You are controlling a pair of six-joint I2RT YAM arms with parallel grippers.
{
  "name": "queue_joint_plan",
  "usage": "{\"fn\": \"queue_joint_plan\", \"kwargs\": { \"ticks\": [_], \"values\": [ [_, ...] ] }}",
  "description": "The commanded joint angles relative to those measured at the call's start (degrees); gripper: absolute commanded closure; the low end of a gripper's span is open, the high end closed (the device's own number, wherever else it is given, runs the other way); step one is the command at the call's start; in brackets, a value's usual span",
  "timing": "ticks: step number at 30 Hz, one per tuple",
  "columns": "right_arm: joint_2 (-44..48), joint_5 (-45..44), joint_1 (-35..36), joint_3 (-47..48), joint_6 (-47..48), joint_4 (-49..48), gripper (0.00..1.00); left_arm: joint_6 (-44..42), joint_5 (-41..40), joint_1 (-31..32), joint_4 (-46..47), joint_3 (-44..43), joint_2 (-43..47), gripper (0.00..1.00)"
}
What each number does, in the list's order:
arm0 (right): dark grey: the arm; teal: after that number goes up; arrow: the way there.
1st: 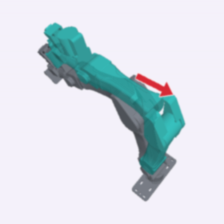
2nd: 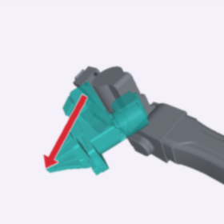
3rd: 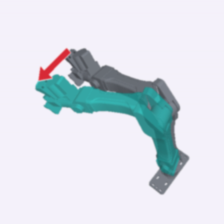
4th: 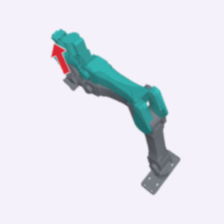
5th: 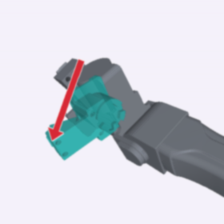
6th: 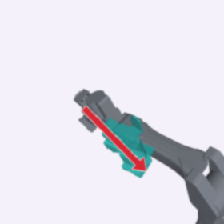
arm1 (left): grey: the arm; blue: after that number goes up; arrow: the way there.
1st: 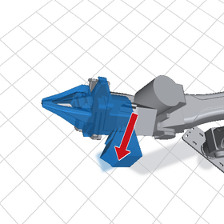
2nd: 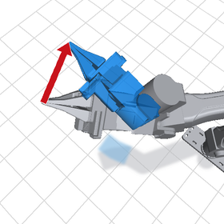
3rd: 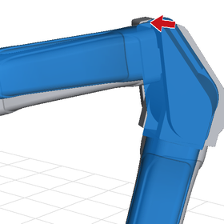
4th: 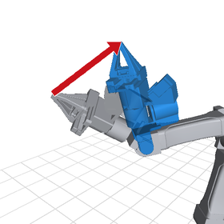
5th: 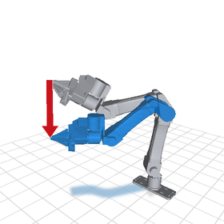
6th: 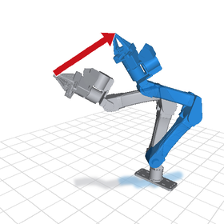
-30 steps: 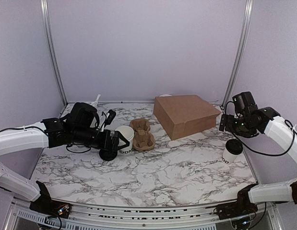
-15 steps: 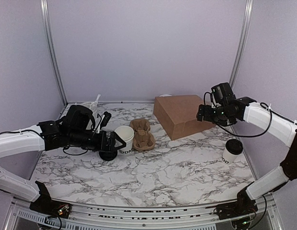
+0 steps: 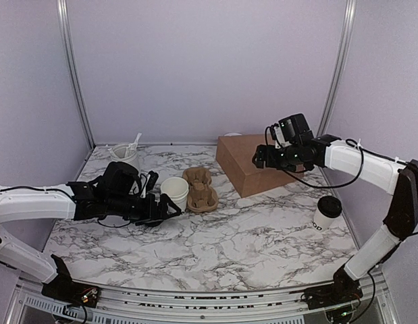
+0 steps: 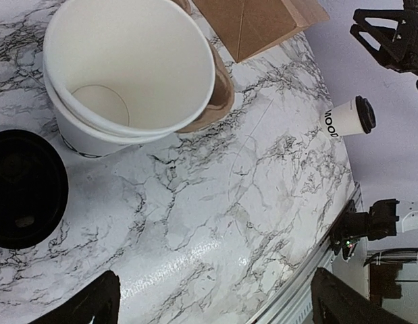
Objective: Pack the takeout coffee
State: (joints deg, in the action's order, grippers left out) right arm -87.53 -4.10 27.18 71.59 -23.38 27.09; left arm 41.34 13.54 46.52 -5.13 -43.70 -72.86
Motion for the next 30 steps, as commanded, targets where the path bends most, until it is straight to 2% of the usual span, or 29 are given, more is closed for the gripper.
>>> {"fn": "queue_joint_plan", "kwargs": {
  "ticks": [1, 5, 10, 14, 19, 30],
  "values": [
    [-1.94, 2.72, 2.33, 3.45, 3.37, -4.17, 0.07, 4.1, 0.1, 1.18, 9.13, 0.43, -4.97, 0.01],
    [-2.15, 4.59, 2.65, 3.29, 4.15, -6.59, 0.11, 6.56, -1.99, 2.54, 15.0, -1.82, -10.75, 0.01],
    [-1.24, 5.99, 4.16, 1.1, 6.05, -8.1, 0.12, 9.11, -7.81, 5.38, 17.46, -6.93, -18.68, 0.01],
    [1.63, 6.99, 4.56, -2.5, 6.04, -9.79, 0.12, 13.0, -11.07, 5.68, 23.86, -7.27, -22.41, 0.01],
    [5.74, 9.34, 4.56, -6.83, 5.24, -11.25, 0.12, 13.46, -16.08, 5.6, 27.21, -8.38, -24.73, 0.01],
    [8.6, 10.64, 4.76, -9.38, 5.63, -8.75, 0.12, 12.78, -16.92, 3.04, 29.91, -12.72, -31.34, 0.01]
  ]
}}
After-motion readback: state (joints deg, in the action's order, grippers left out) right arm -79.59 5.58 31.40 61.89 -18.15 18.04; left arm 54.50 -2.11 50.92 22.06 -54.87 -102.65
